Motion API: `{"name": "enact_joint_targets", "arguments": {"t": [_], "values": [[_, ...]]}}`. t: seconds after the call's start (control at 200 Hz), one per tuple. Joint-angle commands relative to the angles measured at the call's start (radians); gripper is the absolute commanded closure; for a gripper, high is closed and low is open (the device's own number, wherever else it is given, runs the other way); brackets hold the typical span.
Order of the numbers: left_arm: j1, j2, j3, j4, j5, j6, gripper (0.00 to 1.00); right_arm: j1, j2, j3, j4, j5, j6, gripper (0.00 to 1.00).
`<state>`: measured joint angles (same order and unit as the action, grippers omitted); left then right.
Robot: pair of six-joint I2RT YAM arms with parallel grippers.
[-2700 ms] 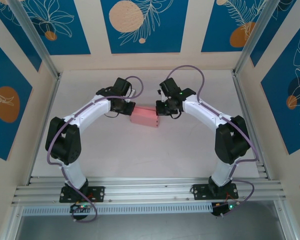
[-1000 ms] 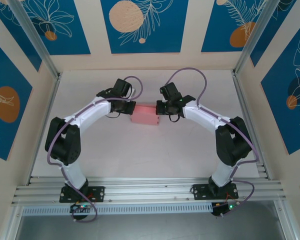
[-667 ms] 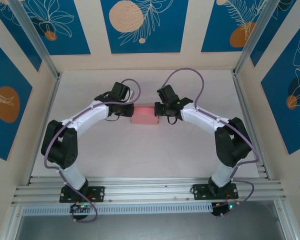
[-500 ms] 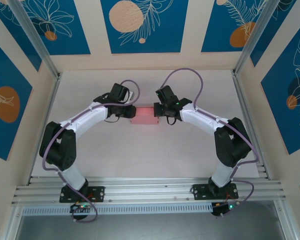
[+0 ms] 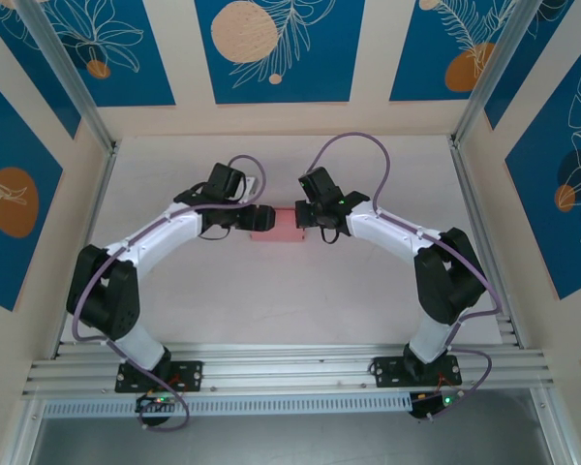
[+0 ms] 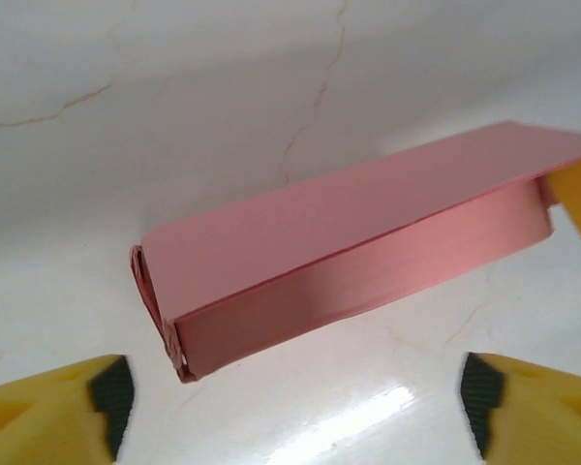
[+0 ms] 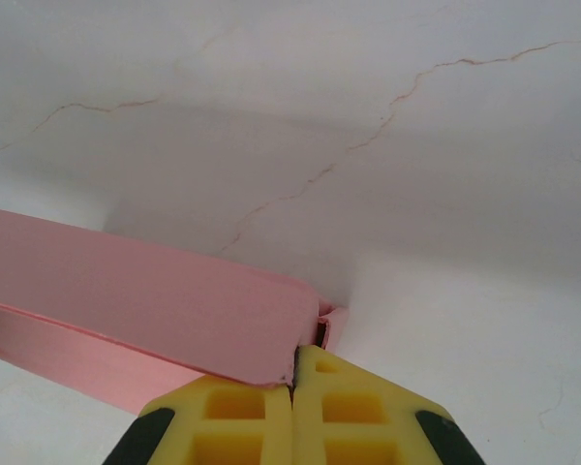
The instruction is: Fold the paper box
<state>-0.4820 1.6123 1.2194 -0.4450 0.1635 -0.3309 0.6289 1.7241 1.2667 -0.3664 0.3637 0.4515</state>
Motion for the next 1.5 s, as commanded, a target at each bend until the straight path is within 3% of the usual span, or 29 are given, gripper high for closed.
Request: {"name": "enact_joint_targets", "arguments": {"t": [0.0,0.23,0.52,0.7,1.12,1.495], "values": [[0.013,-0.052,-0.023,0.036,-0.029,-0.043,0.0,0.014,0.031,-0.024,-0.086,-0.025,-0.011,1.0],[0.033,-0.109,-0.076,0.129,-0.192,-0.146,0.0,0.024,0.03,-0.017,-0.097,-0.016,-0.016,1.0],[0.07,-0.032,-0.086,0.255,-0.081,-0.214,0.01,0.032,0.031,-0.01,-0.108,-0.003,-0.017,1.0],[0.071,0.006,-0.1,0.254,-0.045,-0.216,0.16,0.04,0.032,-0.004,-0.12,0.013,-0.02,1.0],[0.071,0.011,-0.201,0.306,-0.019,-0.254,0.34,0.057,0.059,0.024,-0.14,0.047,-0.024,1.0],[0.07,0.045,-0.251,0.381,-0.04,-0.289,0.39,0.101,0.043,0.071,-0.202,0.085,-0.018,0.66]]}}
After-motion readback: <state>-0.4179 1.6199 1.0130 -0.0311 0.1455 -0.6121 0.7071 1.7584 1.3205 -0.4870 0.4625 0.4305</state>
